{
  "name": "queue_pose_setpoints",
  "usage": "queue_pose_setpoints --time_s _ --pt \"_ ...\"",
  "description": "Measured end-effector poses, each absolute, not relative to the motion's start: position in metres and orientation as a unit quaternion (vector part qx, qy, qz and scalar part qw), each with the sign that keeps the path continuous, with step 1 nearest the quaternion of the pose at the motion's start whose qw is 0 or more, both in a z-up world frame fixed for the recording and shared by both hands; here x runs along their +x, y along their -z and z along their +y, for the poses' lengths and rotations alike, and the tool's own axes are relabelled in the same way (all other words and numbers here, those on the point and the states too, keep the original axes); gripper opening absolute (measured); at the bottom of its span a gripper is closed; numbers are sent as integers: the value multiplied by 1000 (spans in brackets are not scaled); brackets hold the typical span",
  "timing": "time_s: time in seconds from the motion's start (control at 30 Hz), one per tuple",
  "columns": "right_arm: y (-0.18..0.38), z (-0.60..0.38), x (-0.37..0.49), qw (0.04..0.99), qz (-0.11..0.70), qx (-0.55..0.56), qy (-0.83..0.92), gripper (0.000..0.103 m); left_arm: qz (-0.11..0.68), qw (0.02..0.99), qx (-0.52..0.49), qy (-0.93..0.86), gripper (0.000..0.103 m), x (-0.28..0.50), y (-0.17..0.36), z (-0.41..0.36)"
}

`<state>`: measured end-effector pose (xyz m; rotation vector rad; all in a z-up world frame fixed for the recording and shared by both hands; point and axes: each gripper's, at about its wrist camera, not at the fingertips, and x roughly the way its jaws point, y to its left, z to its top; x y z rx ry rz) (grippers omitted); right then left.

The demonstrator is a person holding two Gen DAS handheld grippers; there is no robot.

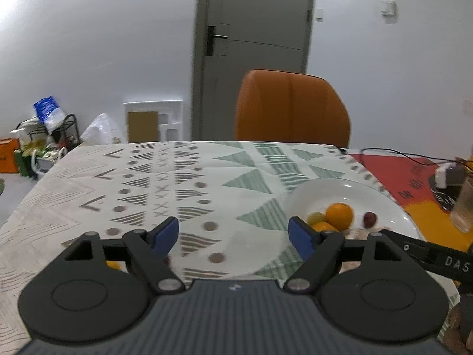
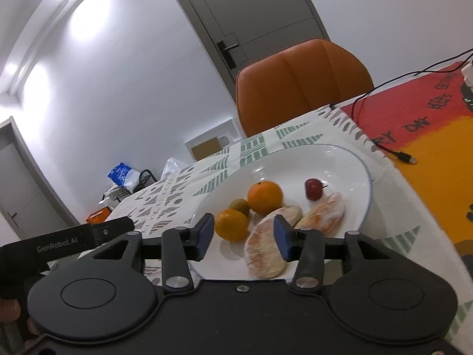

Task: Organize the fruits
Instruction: 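Open both tools to release the orange and pomelo on the plate, then move both open tools back to the remaining fruit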

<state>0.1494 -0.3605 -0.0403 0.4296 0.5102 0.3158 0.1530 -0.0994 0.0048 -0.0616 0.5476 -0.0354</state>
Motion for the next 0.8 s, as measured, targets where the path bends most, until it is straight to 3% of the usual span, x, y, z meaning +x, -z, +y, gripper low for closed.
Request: queue_pose_setpoints --time_s 0.1,0.27,0.7,0.8 --pt "39 -351 151 932 251 209 -159 53 265 964 -29 9 81 149 -8 -89" --pt "35 -333 152 934 244 198 -171 68 261 965 -35 -11 84 145 -10 -70" --pt "28 -294 154 932 243 181 -197 85 258 962 -59 -59 84 131 -7 -21" --pt "28 -286 155 932 244 176 -201 93 257 962 -64 -65 84 128 -5 -12"
